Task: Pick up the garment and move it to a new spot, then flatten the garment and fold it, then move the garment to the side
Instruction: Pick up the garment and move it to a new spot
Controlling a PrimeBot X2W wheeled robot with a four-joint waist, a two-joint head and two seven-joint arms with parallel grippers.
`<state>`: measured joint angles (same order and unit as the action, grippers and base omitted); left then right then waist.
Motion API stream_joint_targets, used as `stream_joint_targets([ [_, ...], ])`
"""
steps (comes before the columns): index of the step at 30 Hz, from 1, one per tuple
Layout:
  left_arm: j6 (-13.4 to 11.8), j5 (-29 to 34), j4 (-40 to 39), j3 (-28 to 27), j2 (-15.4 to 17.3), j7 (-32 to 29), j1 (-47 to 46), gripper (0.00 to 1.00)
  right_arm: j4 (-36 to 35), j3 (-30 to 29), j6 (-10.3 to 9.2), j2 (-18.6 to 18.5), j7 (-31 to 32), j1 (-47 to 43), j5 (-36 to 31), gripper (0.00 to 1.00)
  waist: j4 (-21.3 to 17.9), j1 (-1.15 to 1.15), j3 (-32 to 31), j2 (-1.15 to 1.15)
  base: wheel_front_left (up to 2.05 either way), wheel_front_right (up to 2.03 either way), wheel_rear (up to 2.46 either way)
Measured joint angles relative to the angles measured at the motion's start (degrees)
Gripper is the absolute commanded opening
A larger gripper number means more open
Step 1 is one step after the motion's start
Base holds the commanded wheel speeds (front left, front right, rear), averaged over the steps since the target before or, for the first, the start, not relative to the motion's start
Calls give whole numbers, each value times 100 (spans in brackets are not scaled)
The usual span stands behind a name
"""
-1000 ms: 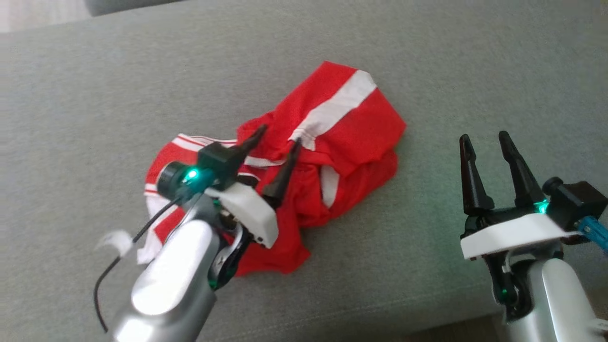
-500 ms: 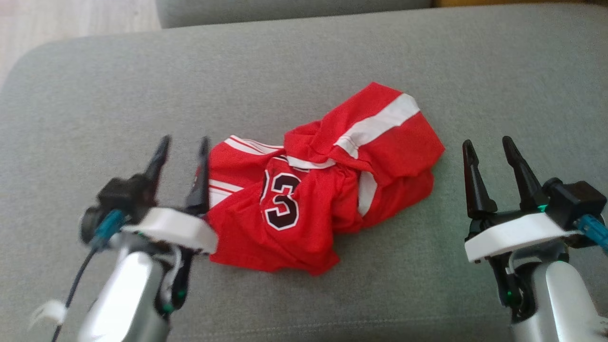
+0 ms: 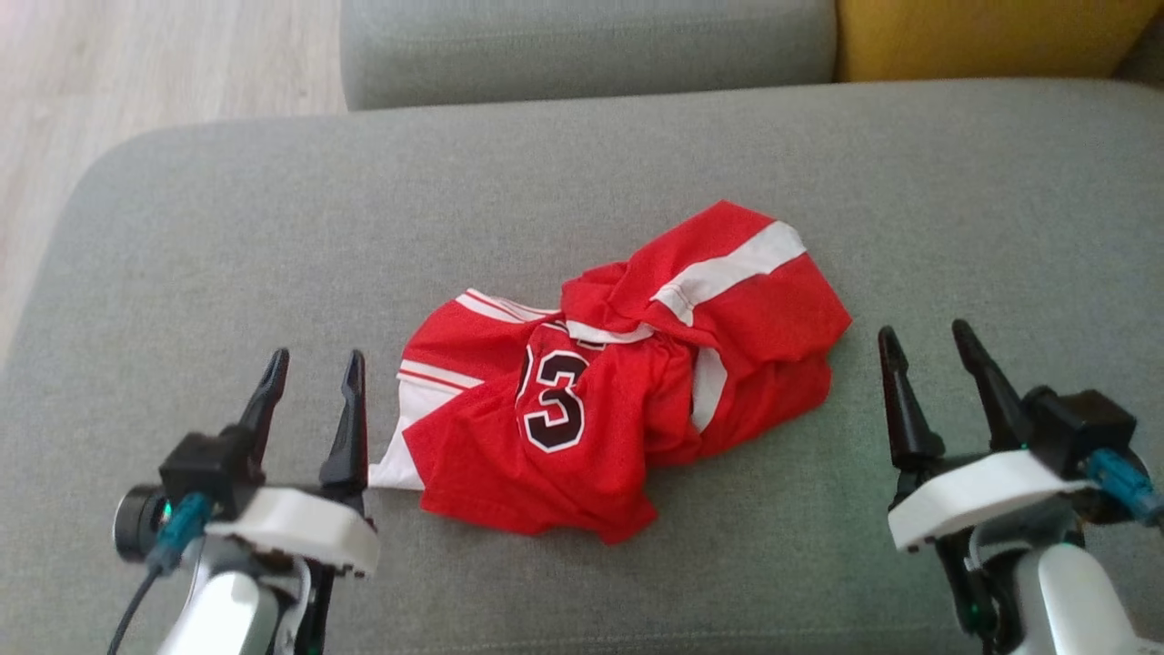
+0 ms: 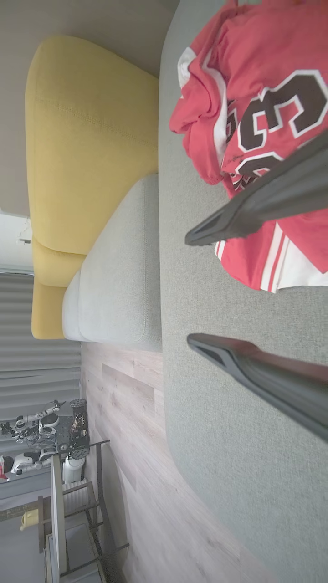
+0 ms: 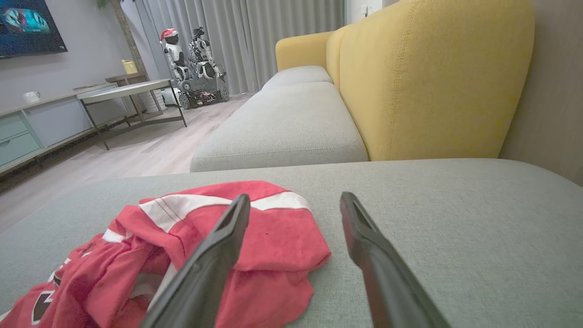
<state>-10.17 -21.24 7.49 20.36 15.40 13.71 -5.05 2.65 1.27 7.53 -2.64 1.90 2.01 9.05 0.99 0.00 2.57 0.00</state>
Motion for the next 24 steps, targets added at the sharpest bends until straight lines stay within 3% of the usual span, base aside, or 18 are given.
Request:
stream_joint_targets([
  [24,-144,23,-356,127,189,-240,486,100,-94,-21,0,2,114,-386,-46,100,52,0,-353,0,0,0,0],
])
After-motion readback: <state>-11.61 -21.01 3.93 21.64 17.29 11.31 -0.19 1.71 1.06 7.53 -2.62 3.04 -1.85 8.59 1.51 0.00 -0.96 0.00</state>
